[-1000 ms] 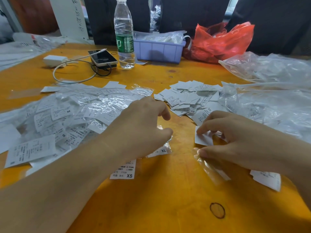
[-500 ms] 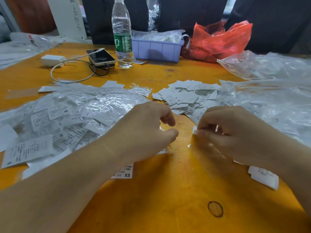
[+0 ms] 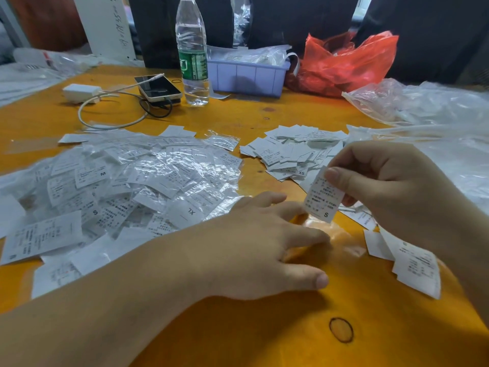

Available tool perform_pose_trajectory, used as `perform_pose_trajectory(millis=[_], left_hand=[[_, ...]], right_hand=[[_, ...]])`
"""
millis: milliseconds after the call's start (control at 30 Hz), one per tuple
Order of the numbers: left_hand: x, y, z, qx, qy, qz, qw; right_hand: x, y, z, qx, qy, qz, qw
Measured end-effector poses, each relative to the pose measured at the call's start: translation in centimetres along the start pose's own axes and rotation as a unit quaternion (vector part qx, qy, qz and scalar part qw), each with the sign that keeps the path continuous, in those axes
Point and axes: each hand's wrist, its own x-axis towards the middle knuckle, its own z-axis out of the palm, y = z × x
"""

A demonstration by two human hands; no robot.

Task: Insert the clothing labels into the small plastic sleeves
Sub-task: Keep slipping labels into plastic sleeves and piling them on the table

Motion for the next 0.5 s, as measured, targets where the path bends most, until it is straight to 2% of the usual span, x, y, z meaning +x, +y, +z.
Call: perform_pose_trajectory(millis=[233,400,500], left_hand=[[0.03,0.09,-0.23,0.031,0.053,0.017,0.998],[0.21,-0.31,-0.32,-0.032,0.132,-0.018,0.991],[0.14,-0.76,-0.72,-0.095,0.211,-0.064,0.971]], right_hand=[[0.05,-0.08,-0.1,0.03,-0.019,0.021,0.999],[0.13,-0.06,-0.33,0.067,-0.013,0.031,0.997],[0.23,0.0,-0.38,0.109,-0.013,0.052,0.993]])
